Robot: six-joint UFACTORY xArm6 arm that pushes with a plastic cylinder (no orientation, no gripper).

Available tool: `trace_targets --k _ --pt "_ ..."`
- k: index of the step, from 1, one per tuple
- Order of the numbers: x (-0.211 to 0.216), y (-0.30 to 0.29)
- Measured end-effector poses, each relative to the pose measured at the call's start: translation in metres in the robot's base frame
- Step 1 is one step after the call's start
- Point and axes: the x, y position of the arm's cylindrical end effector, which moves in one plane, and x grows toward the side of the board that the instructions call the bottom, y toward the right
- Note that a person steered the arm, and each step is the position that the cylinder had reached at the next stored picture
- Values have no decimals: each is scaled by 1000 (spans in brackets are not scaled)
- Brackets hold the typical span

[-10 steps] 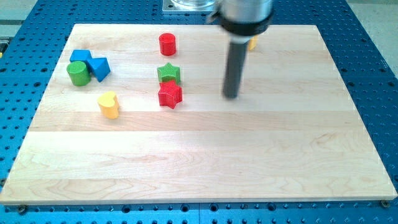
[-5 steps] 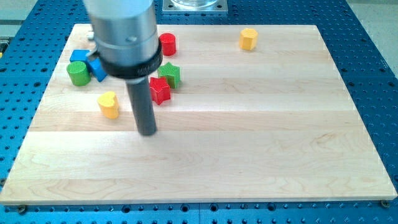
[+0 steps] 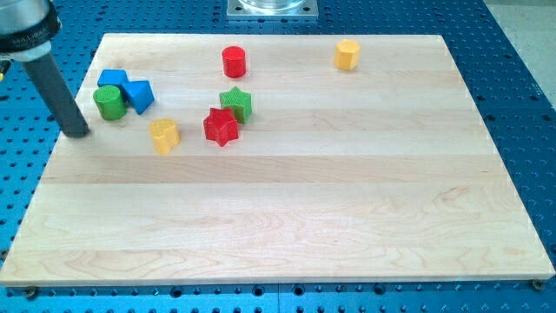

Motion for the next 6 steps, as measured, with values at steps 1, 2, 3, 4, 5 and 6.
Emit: trace_targets --k 1,2,3,4,5,6 --pt "-37 53" --pt "-48 143" --pt "-53 188" --pt "-67 160" --pt "-91 178" --pt "-116 191"
